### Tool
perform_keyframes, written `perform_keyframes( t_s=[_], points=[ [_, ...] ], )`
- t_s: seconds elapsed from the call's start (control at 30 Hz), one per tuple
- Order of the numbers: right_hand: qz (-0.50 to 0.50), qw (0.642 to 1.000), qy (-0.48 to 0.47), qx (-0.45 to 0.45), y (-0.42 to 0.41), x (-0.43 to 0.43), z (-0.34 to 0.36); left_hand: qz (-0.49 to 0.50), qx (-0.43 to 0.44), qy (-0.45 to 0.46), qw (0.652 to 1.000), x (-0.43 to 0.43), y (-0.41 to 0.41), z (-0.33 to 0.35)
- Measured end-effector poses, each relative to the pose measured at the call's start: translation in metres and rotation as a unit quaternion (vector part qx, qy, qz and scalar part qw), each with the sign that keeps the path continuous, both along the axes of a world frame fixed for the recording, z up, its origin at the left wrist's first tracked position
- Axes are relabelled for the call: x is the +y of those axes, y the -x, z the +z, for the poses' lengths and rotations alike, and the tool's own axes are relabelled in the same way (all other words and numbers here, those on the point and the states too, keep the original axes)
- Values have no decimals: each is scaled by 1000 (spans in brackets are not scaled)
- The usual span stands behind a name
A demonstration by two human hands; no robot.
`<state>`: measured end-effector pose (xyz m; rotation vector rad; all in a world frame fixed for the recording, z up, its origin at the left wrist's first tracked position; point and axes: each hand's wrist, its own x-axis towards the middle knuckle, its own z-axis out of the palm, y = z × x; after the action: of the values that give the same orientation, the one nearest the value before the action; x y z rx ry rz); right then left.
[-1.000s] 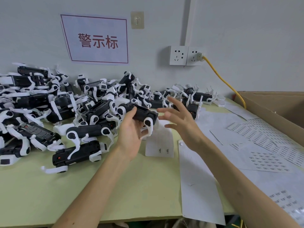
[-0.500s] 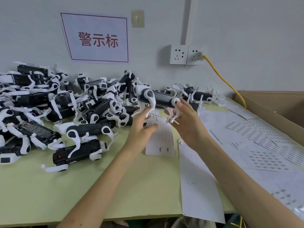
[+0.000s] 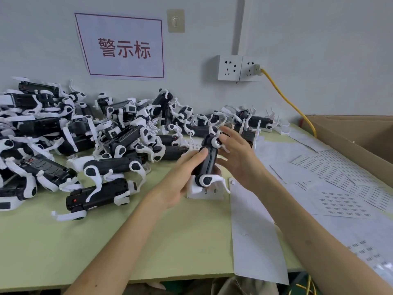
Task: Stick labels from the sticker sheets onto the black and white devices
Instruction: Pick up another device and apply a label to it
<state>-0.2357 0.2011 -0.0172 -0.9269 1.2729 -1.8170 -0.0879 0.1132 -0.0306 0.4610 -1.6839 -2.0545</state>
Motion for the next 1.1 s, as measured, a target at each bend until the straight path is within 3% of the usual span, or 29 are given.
perform_keyframes(
  t_s=[0.13,0.33,0.63,1.1],
  points=[
    [-48,998,19,28,3,-2,1,-14,24,-13,1000,-5,-2,-2],
    [-148,988,45,-12,10,-4,-3,28,52,-60,996,-7,0,-2],
    [-38,979,44,197,-9,-2,-1,41,64,-44,996,-7,-2,-1],
    [-74,968,40,235,-10,-3,-4,61,35,4,998,-3,1,-4]
  ],
)
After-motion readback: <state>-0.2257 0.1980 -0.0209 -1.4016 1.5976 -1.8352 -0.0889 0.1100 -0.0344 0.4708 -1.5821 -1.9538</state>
